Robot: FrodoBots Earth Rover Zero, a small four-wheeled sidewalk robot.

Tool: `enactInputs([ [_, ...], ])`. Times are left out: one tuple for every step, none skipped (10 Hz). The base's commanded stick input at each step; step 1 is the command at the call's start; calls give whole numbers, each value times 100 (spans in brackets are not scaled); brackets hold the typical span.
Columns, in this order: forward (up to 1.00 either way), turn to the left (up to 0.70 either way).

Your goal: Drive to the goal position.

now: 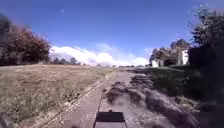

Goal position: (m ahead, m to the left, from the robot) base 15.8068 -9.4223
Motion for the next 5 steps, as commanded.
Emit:
enactInputs([
  [100, 0],
  [100, -3],
  [100, -6],
  [100, -32],
  [100, -38],
])
